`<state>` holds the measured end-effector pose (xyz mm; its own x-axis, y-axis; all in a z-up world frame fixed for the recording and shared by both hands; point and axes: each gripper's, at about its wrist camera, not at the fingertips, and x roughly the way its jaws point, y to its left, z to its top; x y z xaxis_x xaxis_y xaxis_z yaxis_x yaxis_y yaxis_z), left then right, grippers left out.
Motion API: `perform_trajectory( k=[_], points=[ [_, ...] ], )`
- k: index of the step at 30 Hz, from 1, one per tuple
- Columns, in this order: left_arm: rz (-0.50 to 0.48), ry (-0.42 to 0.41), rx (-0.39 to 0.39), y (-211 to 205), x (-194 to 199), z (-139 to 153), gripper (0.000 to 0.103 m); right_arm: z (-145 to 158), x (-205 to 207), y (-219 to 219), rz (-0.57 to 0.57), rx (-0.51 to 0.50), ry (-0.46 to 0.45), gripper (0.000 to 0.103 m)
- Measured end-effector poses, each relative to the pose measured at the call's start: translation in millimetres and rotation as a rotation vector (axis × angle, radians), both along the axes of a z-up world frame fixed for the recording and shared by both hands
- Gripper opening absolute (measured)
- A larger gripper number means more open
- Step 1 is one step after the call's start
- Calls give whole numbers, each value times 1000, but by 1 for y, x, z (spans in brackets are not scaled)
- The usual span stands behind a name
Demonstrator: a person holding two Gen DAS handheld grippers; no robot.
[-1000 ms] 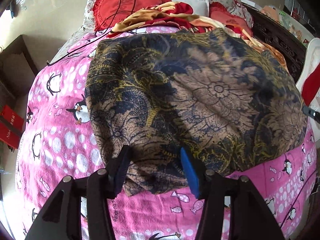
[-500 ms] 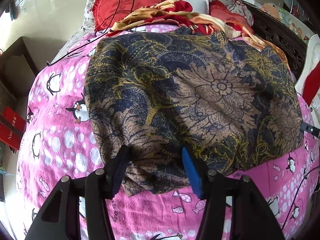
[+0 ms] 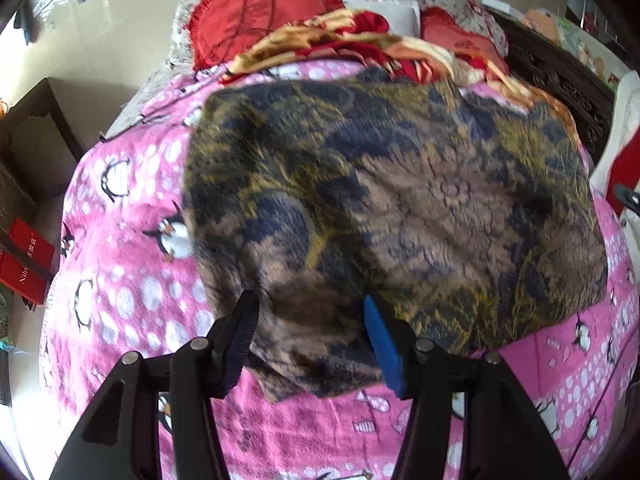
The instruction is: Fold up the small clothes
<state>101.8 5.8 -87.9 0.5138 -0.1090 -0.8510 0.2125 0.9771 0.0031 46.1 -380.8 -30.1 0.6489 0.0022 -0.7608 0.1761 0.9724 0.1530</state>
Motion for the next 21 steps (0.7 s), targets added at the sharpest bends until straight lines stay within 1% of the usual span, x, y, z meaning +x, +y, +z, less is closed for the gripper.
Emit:
perform_trajectory(
  k=[1, 3, 5, 8, 10, 11, 12, 13, 14, 15, 17, 18, 21],
  points=[
    [12, -8, -20, 4, 2, 4, 58, 1, 12, 3, 7, -26, -7, 31],
    [37, -16, -52, 10, 8, 9, 64, 1, 38, 7, 7, -62, -7, 32],
    [58, -24, -53, 14, 16, 11, 65, -3, 68, 7, 27, -51, 7, 32],
    [82, -28, -40, 18, 30, 9, 65, -12, 106, 9, 41, -60, 28, 32],
    [95, -12, -43, 20, 39, 4, 65, -19, 122, 10, 62, -28, 51, 32],
    [99, 0, -45, 20, 42, 0, 65, -24, 129, 9, 78, 0, 73, 30],
    [101, 10, -47, 20, 45, -3, 65, -26, 132, 9, 79, 9, 76, 24],
    [101, 17, -46, 20, 47, -7, 65, -27, 135, 7, 73, 0, 63, 6],
    [101, 23, -41, 19, 49, -11, 66, -26, 136, 7, 65, -14, 55, 3],
    [103, 31, -34, 18, 51, -15, 66, -27, 138, 2, 34, -42, 50, 3],
    [106, 48, -30, 18, 54, -23, 68, -30, 144, -6, -23, -64, 58, 0],
    [107, 53, -32, 17, 55, -25, 68, -36, 148, -11, -58, -98, 67, 0],
    [106, 46, -28, 16, 53, -24, 68, -43, 149, -13, -55, -81, 75, 0]
  ],
)
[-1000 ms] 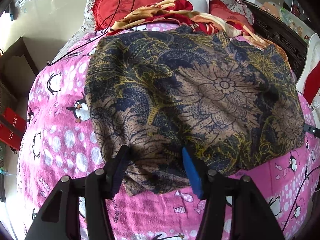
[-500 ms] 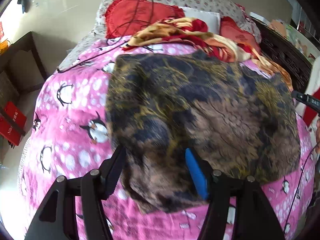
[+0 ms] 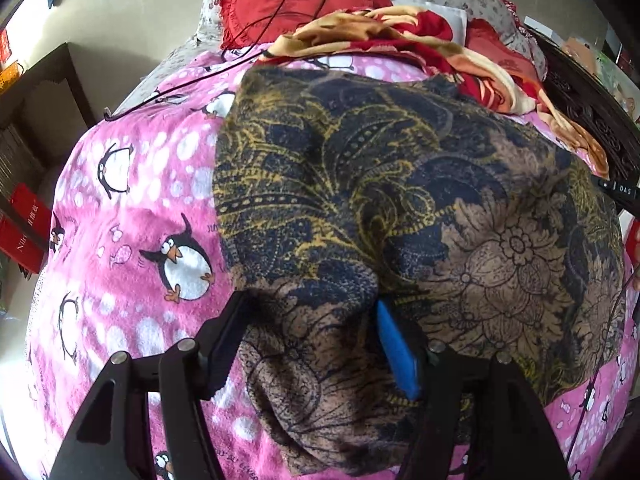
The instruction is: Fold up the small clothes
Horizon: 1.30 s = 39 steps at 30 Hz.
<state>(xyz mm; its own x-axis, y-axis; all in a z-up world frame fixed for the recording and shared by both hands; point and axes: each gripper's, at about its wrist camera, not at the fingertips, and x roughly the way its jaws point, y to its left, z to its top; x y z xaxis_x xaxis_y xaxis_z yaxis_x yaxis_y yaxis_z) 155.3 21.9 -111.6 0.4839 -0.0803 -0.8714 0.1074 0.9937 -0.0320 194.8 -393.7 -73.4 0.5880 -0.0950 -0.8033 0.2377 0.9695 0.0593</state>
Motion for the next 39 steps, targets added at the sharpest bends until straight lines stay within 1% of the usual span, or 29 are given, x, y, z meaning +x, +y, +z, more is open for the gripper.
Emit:
perform_trajectory(
  k=[1, 2, 4, 5, 7, 8, 10, 11, 12, 14, 15, 17, 19, 20, 21, 22, 24, 27, 29, 30, 32, 34, 36, 38, 39],
  points=[
    [-2, -2, 1, 0, -1, 1, 68, 3, -3, 2, -2, -23, 1, 2],
    [-4, -4, 0, 1, -2, 3, 68, 7, -7, 3, -6, -37, -7, 8],
    [-6, -9, -7, 1, -4, 7, 68, 24, -20, 6, -13, -42, -52, 14],
    [-6, -15, -14, 2, -5, 9, 68, 32, -24, 9, -2, -32, -69, 16],
    [0, -38, -41, 4, -6, 17, 68, 46, -32, 21, 52, 9, -92, 17],
    [6, -52, -56, 4, -5, 21, 68, 48, -32, 28, 81, 29, -91, 17],
    [13, -60, -59, 4, 0, 24, 68, 48, -28, 56, 207, 101, -63, 17],
    [17, -61, -53, 3, 3, 24, 68, 46, -27, 66, 243, 115, -57, 17],
    [26, -61, -43, 2, 8, 23, 68, 41, -23, 85, 303, 127, -50, 17],
    [38, -49, -32, 2, 15, 20, 68, 31, -16, 114, 385, 151, -40, 17],
    [43, -40, -31, 2, 19, 17, 68, 28, -14, 125, 404, 152, -36, 17],
    [45, -30, -32, 2, 24, 11, 70, 18, -5, 153, 441, 122, -43, 17],
    [43, -21, -27, 0, 29, 7, 73, 11, 10, 172, 451, 92, -58, 17],
    [42, -18, -26, -1, 30, 6, 74, 6, 17, 178, 450, 78, -49, 17],
    [42, -15, -24, -1, 32, 4, 74, -4, 30, 186, 440, 39, -11, 17],
    [43, -14, -27, 0, 33, 3, 75, -9, 36, 187, 432, 23, 2, 17],
    [50, -12, -42, 2, 35, 2, 76, -12, 42, 190, 423, 11, -15, 17],
    [57, -14, -61, 7, 31, 5, 76, -6, 44, 190, 412, 3, -8, 17],
    [55, -23, -66, 9, 25, 8, 76, 4, 36, 188, 408, 30, -26, 17],
    [55, -28, -68, 11, 22, 9, 76, 12, 29, 189, 426, 63, -47, 17],
    [60, -28, -77, 14, 16, 10, 76, 17, 25, 198, 468, 67, -54, 17],
    [67, -24, -87, 16, 12, 11, 76, 10, 31, 215, 491, 30, -15, 17],
    [70, -21, -91, 17, 8, 11, 76, -7, 44, 225, 484, 24, 46, 17],
    [68, -19, -96, 19, 5, 11, 76, -10, 51, 227, 467, 8, 35, 19],
    [68, -19, -99, 20, 3, 11, 76, -10, 55, 228, 454, 10, 45, 19]
  ],
)
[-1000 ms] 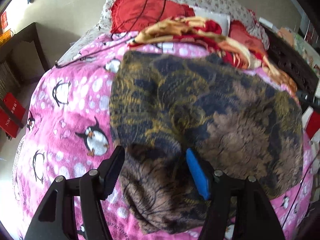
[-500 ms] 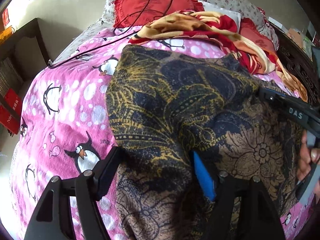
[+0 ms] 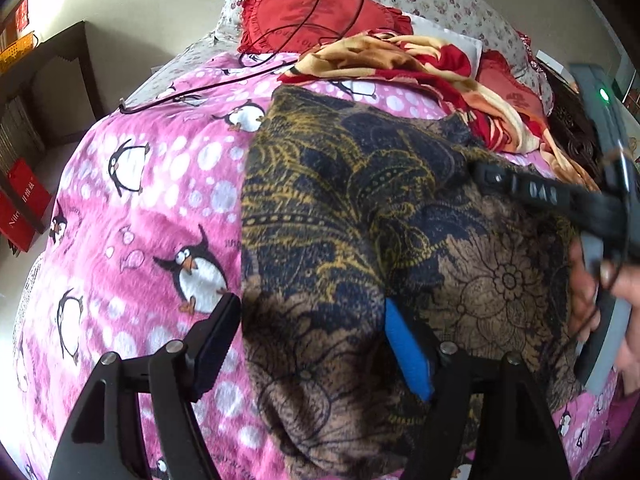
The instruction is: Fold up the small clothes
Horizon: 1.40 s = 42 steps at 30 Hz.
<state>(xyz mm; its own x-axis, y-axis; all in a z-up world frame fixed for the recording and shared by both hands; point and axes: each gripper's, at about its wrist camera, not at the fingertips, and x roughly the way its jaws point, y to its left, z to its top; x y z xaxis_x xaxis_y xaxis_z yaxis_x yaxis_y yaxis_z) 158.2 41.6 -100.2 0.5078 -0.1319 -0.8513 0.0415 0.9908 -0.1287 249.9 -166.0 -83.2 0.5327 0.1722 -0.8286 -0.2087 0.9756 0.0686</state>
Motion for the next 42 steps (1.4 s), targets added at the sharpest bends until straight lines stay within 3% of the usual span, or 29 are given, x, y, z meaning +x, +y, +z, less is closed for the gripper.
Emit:
perform_trajectory(
  k=[3, 9, 17, 26, 33, 35, 42],
  points=[
    [-1, 4, -11, 2, -3, 0, 76, 12, 3, 2, -35, 22, 13, 20],
    [4, 7, -37, 10, -10, -1, 76, 34, -11, 28, 55, 80, 1, 31],
    [24, 25, -66, 24, -21, -7, 79, 14, -7, 75, 118, 33, 64, 33],
    [33, 23, -79, 24, -23, -9, 80, 4, 3, 77, 98, 50, 67, 39],
    [41, 15, -183, 36, -36, -14, 81, 17, -4, 79, 119, 84, 51, 42],
    [46, 5, -204, 40, -40, -18, 81, 25, -7, 85, 146, 102, 35, 49],
    [38, -21, -246, 47, -49, -20, 83, 15, -7, 152, 251, -30, 127, 55]
  ],
)
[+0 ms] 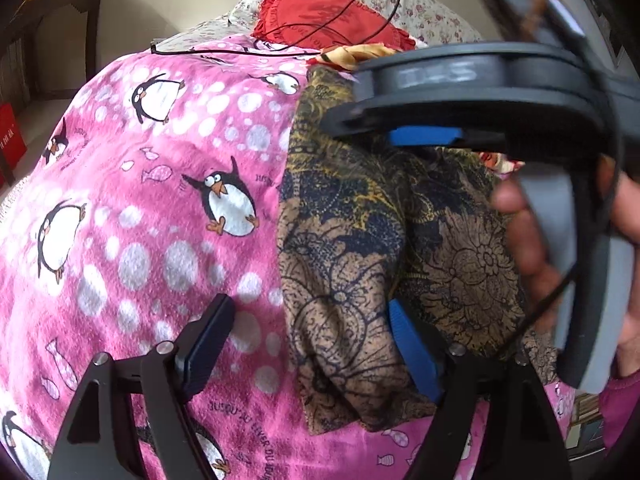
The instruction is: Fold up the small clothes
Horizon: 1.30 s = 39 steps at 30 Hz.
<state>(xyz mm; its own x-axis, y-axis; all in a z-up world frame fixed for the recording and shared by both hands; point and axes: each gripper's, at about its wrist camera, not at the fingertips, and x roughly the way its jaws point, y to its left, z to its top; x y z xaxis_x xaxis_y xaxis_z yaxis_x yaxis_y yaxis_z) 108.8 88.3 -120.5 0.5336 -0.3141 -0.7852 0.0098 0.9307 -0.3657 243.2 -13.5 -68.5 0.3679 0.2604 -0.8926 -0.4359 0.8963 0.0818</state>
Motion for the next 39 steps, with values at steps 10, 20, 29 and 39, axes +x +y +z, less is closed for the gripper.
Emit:
perform_trajectory(
  k=[10, 20, 29, 39],
  points=[
    [-22, -25, -24, 5, -12, -5, 88, -35, -2, 55, 64, -289, -91, 83],
    [-36, -38, 14, -20, 3, 0, 87, -6, -1, -5, 41, -124, -67, 10],
    [-197, -109, 17, -71, -14, 53, 25, 26, -12, -83, -61, 187, 0, 8],
    [-413, -217, 35, -181, -28, 122, 25, 80, -43, -208, -194, 332, -35, 8]
  ],
)
